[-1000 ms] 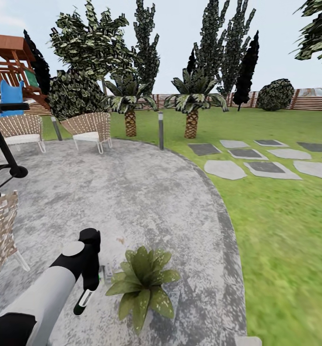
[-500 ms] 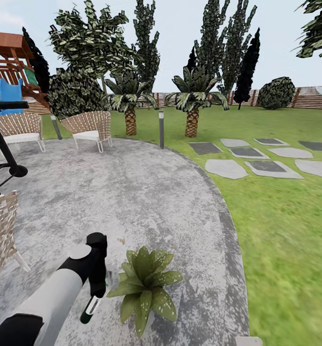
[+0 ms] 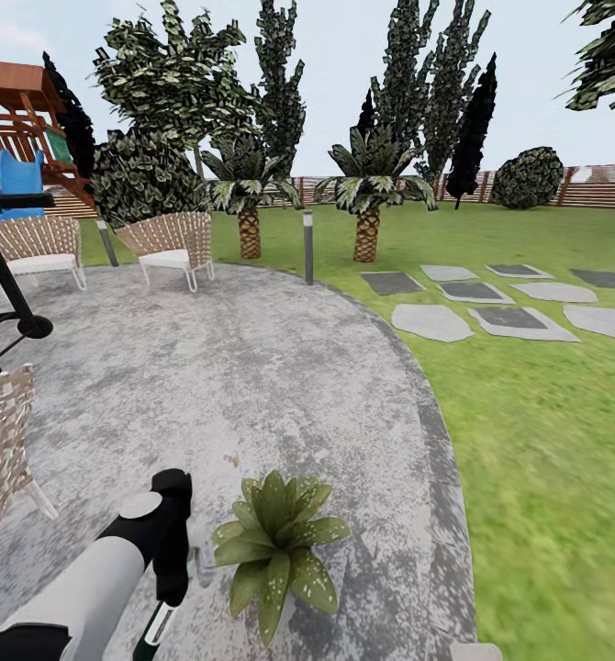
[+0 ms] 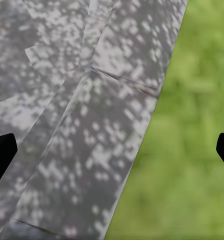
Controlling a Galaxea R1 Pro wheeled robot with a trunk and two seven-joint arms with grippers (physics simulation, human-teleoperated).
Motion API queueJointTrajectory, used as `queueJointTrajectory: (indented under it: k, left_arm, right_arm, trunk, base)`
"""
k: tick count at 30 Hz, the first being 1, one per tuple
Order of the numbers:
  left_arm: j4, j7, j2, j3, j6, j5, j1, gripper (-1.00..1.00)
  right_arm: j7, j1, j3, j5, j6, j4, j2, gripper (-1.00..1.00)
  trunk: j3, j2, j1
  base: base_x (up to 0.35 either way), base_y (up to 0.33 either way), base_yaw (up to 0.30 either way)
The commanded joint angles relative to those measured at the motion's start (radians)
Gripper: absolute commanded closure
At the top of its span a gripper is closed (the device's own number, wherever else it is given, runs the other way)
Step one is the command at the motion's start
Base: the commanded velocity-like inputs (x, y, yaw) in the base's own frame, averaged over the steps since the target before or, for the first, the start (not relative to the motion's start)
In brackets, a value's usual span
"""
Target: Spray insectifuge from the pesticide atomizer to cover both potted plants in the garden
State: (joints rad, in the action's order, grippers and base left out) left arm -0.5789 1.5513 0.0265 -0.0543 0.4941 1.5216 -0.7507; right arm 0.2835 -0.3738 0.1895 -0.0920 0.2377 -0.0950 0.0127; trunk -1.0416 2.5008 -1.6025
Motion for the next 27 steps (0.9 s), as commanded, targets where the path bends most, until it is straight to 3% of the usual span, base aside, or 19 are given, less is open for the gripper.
queueJointTrajectory:
  k: [1,4,9,15,27]
  left_arm:
    - [-0.004,0.005,-0.001,0.001,0.011,0.002,0.000,1.00]
    - [-0.024,0.007,-0.004,0.002,0.014,0.002,-0.005,1.00]
    - [-0.143,0.019,-0.007,0.001,0.020,0.005,-0.013,1.00]
    - [-0.154,0.019,-0.001,0.002,0.059,0.007,-0.011,1.00]
    - [-0.142,0.019,0.009,0.012,0.067,0.008,0.001,1.00]
  right_arm:
    - [0.003,0.000,0.008,-0.010,0.003,0.000,0.000,-1.00]
    - [0.002,0.000,0.006,-0.013,0.003,-0.003,-0.002,-1.00]
    - [0.002,0.000,0.005,-0.012,0.003,-0.003,-0.002,-1.00]
    - [0.002,0.000,0.005,-0.013,0.003,-0.003,-0.002,-1.00]
    - [0.002,0.000,0.005,-0.013,0.003,-0.003,-0.002,-1.00]
  trunk:
    - [-0.001,0.000,0.000]
    - [-0.001,0.000,0.000]
    - [-0.002,0.000,0.000]
    - [-0.010,0.000,0.000]
    - [-0.075,0.003,-0.005]
  base:
    - [0.000,0.000,0.000]
    - [0.000,0.000,0.000]
    - [0.000,0.000,0.000]
    - [0.000,0.000,0.000]
    - [0.000,0.000,0.000]
